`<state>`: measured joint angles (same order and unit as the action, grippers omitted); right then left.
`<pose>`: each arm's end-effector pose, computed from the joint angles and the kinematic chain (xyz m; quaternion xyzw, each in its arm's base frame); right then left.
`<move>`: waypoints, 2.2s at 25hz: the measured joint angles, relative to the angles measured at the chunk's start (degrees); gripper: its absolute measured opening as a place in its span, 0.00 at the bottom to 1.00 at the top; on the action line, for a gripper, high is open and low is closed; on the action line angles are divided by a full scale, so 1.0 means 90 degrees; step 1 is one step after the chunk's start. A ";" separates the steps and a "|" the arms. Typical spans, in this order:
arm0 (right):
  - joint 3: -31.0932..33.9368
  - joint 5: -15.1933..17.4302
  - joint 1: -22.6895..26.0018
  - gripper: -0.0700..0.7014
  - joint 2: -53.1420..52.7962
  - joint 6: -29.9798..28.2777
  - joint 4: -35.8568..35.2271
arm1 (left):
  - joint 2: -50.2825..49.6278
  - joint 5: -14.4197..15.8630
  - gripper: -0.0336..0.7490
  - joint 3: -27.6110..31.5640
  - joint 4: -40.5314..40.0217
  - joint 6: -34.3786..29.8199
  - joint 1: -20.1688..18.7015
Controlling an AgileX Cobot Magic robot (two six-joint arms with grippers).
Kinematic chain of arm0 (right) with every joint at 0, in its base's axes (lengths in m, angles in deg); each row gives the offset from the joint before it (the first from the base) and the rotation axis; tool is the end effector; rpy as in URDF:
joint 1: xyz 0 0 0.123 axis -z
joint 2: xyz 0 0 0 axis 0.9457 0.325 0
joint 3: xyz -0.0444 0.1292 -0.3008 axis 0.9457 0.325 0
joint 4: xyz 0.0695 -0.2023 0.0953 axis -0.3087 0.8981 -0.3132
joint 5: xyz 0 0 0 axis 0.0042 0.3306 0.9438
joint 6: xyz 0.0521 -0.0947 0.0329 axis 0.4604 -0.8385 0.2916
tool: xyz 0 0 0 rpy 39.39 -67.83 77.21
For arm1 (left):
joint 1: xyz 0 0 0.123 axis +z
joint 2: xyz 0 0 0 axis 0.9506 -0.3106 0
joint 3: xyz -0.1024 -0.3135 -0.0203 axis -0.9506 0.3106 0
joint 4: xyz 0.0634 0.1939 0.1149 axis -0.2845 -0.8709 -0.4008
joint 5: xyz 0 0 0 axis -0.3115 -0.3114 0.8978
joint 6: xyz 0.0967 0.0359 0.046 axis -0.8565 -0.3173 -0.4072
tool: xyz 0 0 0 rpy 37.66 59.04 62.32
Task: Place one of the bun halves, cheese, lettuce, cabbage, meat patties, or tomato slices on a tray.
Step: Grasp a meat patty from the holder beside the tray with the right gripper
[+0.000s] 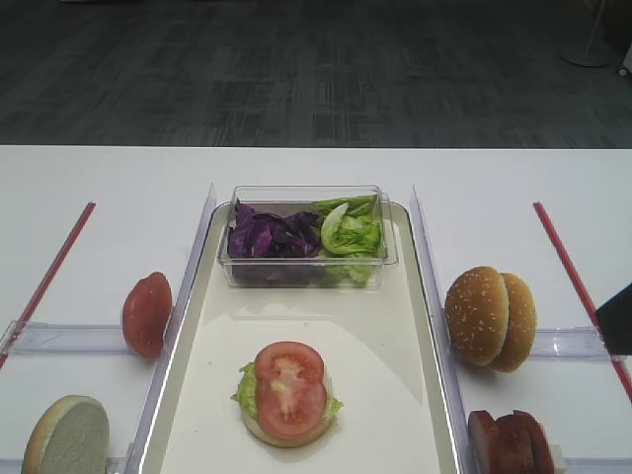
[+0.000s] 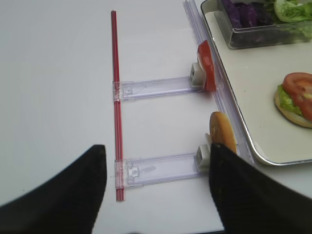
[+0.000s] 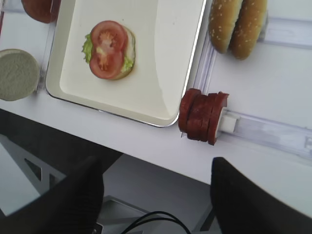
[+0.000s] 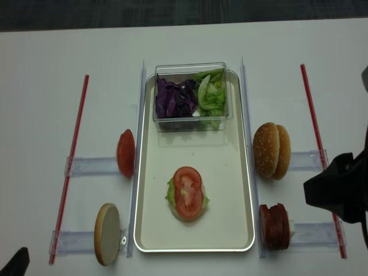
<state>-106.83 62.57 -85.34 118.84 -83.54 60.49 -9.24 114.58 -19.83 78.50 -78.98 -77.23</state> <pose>0.0640 0.0598 0.3420 -0.0879 0.9541 0.2254 0.1767 -0.0549 0.0050 0.2440 0.0295 0.8802 -0.0281 0.4729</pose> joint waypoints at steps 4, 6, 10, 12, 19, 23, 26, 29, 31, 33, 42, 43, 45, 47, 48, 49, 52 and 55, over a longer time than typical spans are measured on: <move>0.0000 -0.0026 -0.0461 0.72 0.0373 0.0264 0.0025 | 0.0000 0.0000 0.60 0.0000 0.0000 0.0000 0.0000; 0.0000 -0.0040 -0.0699 0.72 0.0567 0.0376 0.0066 | 0.0000 0.0000 0.60 0.0000 0.0000 0.0000 0.0000; 0.0000 -0.0051 -0.1149 0.72 0.0888 0.0706 0.0257 | 0.0000 0.0000 0.60 0.0000 0.0000 0.0000 0.0000; 0.0000 -0.0064 -0.1349 0.72 0.1025 0.0862 0.0275 | 0.0000 0.0000 0.60 0.0000 0.0000 0.0000 0.0000; 0.0000 -0.0091 -0.1652 0.72 0.1392 0.1280 0.0399 | 0.0000 0.0000 0.60 0.0000 0.0000 0.0000 0.0000; 0.0000 -0.0121 -0.1662 0.72 0.1602 0.1412 0.0427 | 0.0000 0.0000 0.60 0.0000 0.0000 0.0000 0.0000; 0.0000 -0.0120 -0.1662 0.72 0.1836 0.1492 0.0438 | 0.0000 0.0000 0.60 0.0000 0.0000 0.0000 0.0000; 0.0000 -0.0146 -0.1662 0.72 0.2064 0.1519 0.0432 | 0.0000 0.0000 0.60 0.0000 0.0000 0.0000 0.0000; 0.0000 -0.0146 -0.1662 0.72 0.2239 0.1544 0.0432 | 0.0000 0.0000 0.60 0.0000 0.0000 0.0000 0.0000; 0.0000 -0.0158 -0.1662 0.72 0.2394 0.1544 0.0432 | 0.0000 0.0000 0.60 0.0000 0.0000 0.0000 0.0000; 0.0000 -0.0210 -0.1662 0.72 0.2868 0.1544 0.0528 | 0.0000 0.0000 0.60 0.0000 0.0000 0.0000 0.0000; 0.0000 -0.0210 -0.1662 0.72 0.2883 0.1544 0.0528 | 0.0000 0.0000 0.60 0.0000 0.0000 0.0000 0.0000; 0.0000 -0.0210 -0.1662 0.72 0.2910 0.1544 0.0528 | 0.0000 0.0000 0.60 0.0000 0.0000 0.0000 0.0000; -0.0056 -0.0210 -0.1662 0.72 0.2948 0.1544 0.0554 | 0.0000 0.0000 0.60 0.0000 0.0000 0.0000 0.0000; -0.0086 -0.0210 -0.1662 0.72 0.2997 0.1544 0.0580 | 0.0000 0.0000 0.60 0.0000 0.0000 0.0000 0.0000; -0.0100 -0.0224 -0.1694 0.72 0.3050 0.1544 0.0625 | 0.0000 0.0000 0.60 0.0000 0.0000 0.0000 0.0000; -0.0236 -0.0224 -0.1950 0.72 0.3306 0.1571 0.0822 | 0.0000 0.0000 0.60 0.0000 0.0000 0.0000 0.0000; -0.0458 -0.0237 -0.2277 0.72 0.3644 0.1770 0.1126 | 0.0000 0.0000 0.60 0.0000 0.0000 0.0000 0.0000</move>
<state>-110.95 60.44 -105.83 151.63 -67.62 70.63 -9.24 114.58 -19.83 78.50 -78.98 -77.23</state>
